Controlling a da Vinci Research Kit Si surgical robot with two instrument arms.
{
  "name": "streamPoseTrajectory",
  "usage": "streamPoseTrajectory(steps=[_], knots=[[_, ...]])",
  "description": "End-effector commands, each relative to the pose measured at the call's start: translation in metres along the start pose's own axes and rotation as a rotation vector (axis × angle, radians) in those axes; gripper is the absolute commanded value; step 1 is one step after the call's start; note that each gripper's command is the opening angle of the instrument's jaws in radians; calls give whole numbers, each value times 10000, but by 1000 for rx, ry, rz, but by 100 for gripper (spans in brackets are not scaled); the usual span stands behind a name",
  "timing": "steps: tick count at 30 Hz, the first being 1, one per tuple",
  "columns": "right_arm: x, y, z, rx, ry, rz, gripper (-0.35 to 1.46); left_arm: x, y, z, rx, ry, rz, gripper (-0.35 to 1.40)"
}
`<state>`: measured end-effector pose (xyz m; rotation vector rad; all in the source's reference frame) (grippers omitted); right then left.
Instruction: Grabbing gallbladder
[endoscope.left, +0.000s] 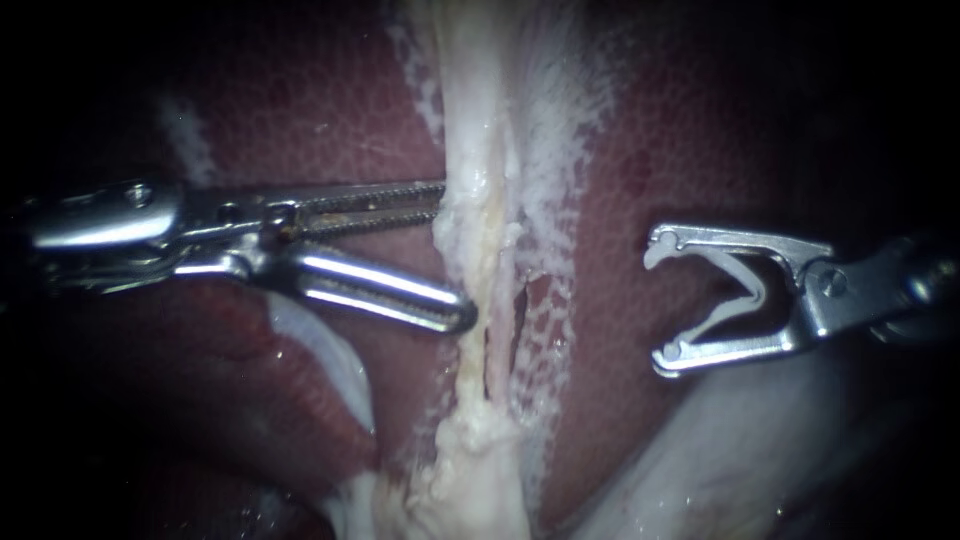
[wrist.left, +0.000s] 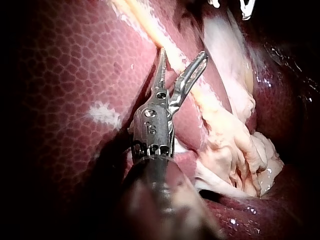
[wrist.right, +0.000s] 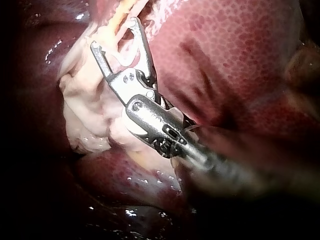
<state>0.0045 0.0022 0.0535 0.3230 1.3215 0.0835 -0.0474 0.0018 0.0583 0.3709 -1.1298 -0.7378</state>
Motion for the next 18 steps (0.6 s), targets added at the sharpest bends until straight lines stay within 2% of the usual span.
streamPoseTrajectory(steps=[1,3,5,13,18], knots=[[0,0,0,0,0,0,60,-1,0,-1,-3,2,-6,20],[0,0,0,0,0,0,60,-2,1,-2,-7,4,-20,2],[0,0,0,0,0,0,60,-2,2,-4,-11,12,-21,-35],[0,0,0,0,0,0,60,4,11,-10,-31,52,-68,-35],[0,0,0,0,0,0,60,5,12,-11,-36,51,-70,-35]])
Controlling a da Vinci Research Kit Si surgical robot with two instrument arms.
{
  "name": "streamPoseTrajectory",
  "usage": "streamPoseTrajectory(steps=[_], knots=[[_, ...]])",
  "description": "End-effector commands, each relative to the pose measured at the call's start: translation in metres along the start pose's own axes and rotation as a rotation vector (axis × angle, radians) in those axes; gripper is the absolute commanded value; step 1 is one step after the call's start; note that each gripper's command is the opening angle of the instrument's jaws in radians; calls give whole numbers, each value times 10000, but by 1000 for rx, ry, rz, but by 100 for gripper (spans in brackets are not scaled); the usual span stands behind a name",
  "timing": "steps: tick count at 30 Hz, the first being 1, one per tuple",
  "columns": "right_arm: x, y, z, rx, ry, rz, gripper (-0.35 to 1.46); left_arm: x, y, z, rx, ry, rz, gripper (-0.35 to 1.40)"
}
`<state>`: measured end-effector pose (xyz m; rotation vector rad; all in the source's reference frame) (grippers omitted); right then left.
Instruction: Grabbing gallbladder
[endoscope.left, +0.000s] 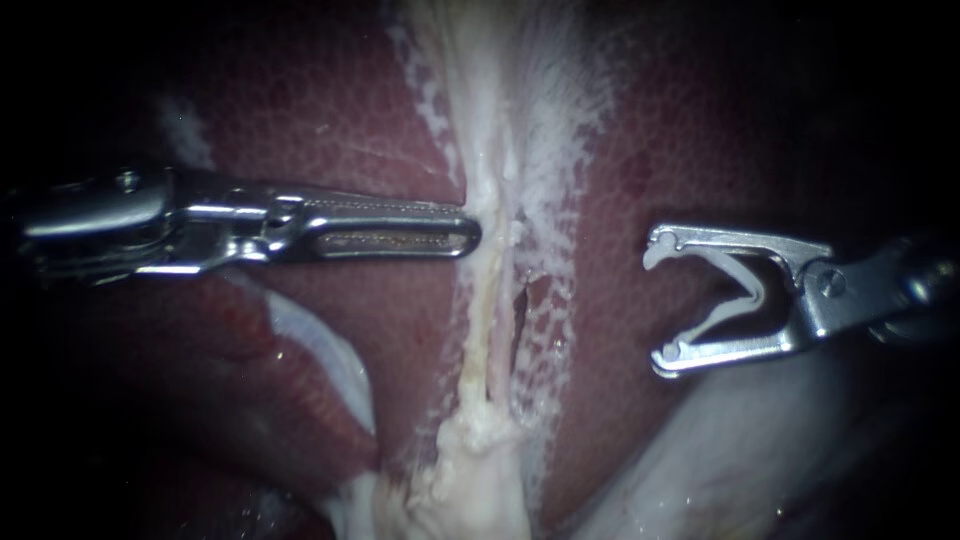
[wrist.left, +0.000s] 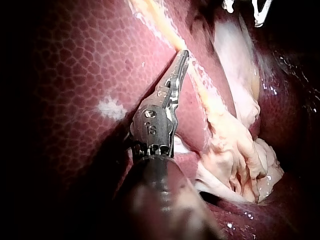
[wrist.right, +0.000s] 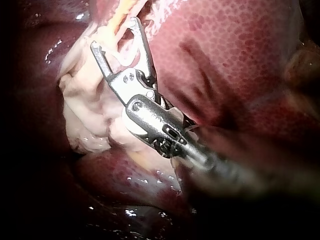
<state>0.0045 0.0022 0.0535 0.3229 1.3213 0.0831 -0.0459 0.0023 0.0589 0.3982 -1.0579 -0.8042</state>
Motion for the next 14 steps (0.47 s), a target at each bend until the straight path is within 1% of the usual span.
streamPoseTrajectory(steps=[1,14], knots=[[0,0,0,0,0,0,60,0,-1,0,-1,-1,0,-35],[0,0,0,0,0,0,60,2,-1,-2,-3,-1,-1,-35]])
